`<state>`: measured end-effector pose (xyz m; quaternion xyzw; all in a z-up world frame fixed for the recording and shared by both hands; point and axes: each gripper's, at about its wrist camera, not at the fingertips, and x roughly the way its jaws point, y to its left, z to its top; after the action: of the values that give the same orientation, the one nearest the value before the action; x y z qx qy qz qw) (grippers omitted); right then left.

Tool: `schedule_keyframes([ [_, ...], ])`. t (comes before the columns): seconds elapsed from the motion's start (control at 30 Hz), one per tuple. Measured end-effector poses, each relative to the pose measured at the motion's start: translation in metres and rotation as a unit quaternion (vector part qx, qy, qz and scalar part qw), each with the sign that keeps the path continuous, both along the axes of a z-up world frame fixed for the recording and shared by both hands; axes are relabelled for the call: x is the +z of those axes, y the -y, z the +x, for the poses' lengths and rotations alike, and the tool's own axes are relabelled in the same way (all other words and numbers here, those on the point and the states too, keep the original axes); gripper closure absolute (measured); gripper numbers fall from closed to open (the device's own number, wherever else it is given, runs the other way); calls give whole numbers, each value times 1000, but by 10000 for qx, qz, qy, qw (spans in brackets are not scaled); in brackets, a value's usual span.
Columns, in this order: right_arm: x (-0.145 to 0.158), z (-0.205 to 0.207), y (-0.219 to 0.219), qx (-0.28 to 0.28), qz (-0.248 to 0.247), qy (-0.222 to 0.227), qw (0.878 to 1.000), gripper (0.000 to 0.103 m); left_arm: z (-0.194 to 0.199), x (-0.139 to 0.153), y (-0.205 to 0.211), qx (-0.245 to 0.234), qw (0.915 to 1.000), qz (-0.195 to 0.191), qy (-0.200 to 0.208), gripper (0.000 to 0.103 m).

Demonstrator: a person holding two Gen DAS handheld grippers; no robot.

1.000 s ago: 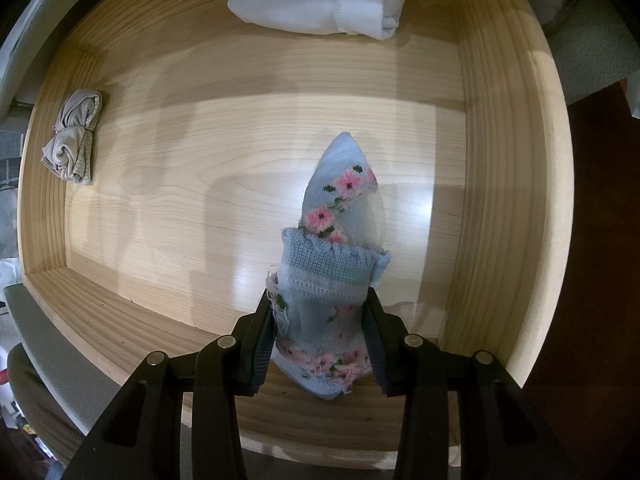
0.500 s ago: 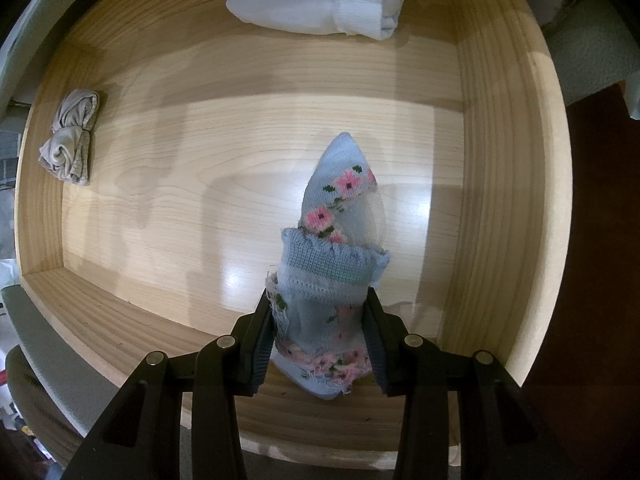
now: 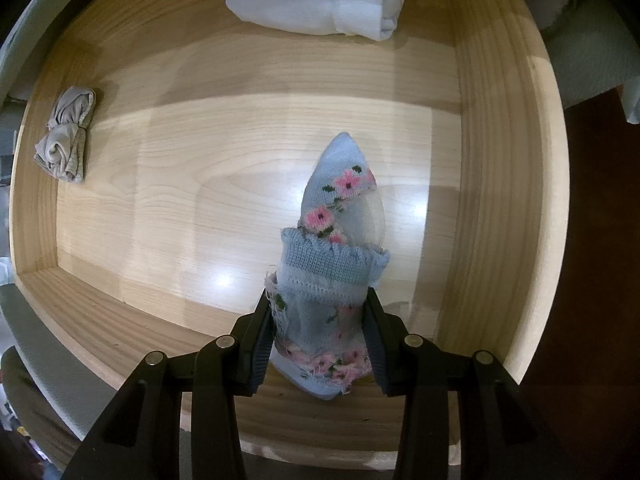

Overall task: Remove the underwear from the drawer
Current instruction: 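Move the left gripper back over the open drawer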

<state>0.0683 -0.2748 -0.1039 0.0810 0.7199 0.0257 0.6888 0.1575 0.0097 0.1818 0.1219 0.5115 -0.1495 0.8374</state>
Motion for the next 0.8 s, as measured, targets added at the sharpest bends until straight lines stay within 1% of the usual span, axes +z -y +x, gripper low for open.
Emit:
schedule_keyframes([
  [0.1, -1, 0, -1, -8, -11, -8, 10000, 65, -13, -12, -15, 130, 9999, -68, -76, 55],
  [0.2, -1, 1, -4, -3, -45, -13, 10000, 64, -26, -33, -26, 295, 9995, 84, -15, 55],
  [0.27, -1, 2, -6, 6, -73, -12, 10000, 64, -34, -51, -31, 356, 9992, 168, -47, 55],
  [0.3, -1, 2, -7, 11, -86, -14, 10000, 64, -39, -66, -34, 416, 9989, 158, -132, 55],
  [0.37, -1, 3, -9, 19, -104, -20, 9999, 64, -45, -86, -36, 467, 9985, 126, -274, 55],
  [0.4, -1, 3, -10, 21, -113, -22, 9999, 64, -50, -102, -37, 526, 9977, 103, -407, 55],
  [0.5, -1, 3, -13, 26, -125, -24, 9999, 64, -56, -135, -37, 626, 9956, 74, -698, 54],
  [0.57, -2, 3, -14, 28, -127, -24, 9999, 64, -60, -152, -33, 621, 9948, 109, -801, 55],
  [0.7, -3, 3, -16, 43, -148, -25, 9999, 64, -68, -172, -27, 534, 9955, 240, -740, 55],
  [0.8, -5, 2, -18, 42, -156, -25, 9999, 64, -68, -181, -28, 558, 9957, 228, -710, 55],
])
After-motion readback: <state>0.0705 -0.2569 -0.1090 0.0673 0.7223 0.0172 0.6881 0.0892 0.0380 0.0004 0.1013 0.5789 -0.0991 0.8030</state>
